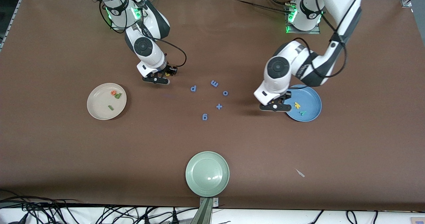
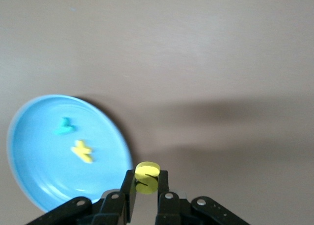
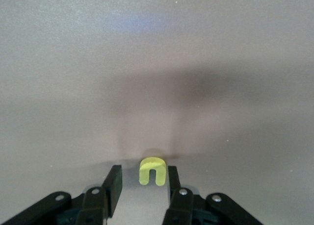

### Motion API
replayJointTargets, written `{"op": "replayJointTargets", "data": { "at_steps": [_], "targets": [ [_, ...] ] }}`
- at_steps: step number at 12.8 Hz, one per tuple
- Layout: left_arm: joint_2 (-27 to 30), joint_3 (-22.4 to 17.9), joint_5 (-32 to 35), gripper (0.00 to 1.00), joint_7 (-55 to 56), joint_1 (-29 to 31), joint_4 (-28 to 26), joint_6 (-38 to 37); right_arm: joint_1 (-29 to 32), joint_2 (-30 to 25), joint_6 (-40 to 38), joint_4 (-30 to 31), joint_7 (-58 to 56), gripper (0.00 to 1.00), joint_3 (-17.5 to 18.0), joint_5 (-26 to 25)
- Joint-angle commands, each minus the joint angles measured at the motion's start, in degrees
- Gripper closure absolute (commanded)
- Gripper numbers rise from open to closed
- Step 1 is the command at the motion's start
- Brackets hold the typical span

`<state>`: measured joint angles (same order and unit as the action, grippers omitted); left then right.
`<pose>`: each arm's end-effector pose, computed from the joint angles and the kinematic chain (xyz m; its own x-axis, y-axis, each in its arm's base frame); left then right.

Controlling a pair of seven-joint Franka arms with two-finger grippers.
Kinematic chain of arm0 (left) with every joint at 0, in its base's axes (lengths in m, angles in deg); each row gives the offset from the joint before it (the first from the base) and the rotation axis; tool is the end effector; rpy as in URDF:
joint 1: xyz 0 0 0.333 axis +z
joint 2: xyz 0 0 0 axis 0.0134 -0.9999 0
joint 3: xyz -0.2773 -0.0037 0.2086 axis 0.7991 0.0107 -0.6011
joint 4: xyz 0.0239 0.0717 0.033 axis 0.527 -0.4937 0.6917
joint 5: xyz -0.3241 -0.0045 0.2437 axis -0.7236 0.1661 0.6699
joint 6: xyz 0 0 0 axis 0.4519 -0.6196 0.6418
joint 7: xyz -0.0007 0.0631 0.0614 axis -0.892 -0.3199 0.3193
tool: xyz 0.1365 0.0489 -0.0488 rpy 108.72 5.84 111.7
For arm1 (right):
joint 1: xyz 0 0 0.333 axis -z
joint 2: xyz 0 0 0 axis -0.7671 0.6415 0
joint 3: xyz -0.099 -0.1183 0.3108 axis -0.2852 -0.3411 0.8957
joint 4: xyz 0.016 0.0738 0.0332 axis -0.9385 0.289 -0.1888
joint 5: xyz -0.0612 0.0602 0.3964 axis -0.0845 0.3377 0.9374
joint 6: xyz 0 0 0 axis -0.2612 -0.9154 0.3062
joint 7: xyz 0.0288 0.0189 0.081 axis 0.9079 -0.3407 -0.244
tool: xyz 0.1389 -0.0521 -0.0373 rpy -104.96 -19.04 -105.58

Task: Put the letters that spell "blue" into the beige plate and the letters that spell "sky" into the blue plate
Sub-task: 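Drop the n in the white plate and the s in the blue plate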

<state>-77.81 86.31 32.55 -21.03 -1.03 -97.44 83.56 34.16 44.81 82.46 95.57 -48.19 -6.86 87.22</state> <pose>0.5732 -0.2379 0.2528 0.9893 -0.1087 -0.0969 -0.1270 -0.9695 -0.2095 0.4049 0.2880 0.1538 0.9756 -0.1426 -0.1671 -0.1452 -0.9894 -0.0034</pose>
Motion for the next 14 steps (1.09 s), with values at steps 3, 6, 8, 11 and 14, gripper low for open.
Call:
{"op": "replayJointTargets", "data": {
  "at_steps": [3,6,8,11,14],
  "targets": [
    [1.38,0.54,-1.26,1.0,-15.52,9.48,-3.86,0.22,0.29,0.92,3.66,1.32,-0.31,0.55,0.11,-0.77],
    [-2.21,0.54,-0.38,1.0,-19.93,13.96,-5.8,3.2,0.29,1.28,6.29,2.81,-0.39,0.6,0.11,-0.86],
    [-2.22,0.54,-0.47,0.12,-20.11,14.15,-6.77,4.01,0.29,1.19,6.92,3.26,-0.83,0.77,0.11,-1.47],
    [-1.87,0.63,-0.47,0.0,-20.2,14.41,-6.07,3.3,0.29,-1.0,4.65,3.08,-2.58,0.93,-0.67,-1.38],
    [0.4,1.94,-1.34,0.0,-20.02,14.41,-4.84,2.08,0.38,-6.79,-6.4,1.07,-10.21,0.93,-6.63,-1.38]
  ]
}}
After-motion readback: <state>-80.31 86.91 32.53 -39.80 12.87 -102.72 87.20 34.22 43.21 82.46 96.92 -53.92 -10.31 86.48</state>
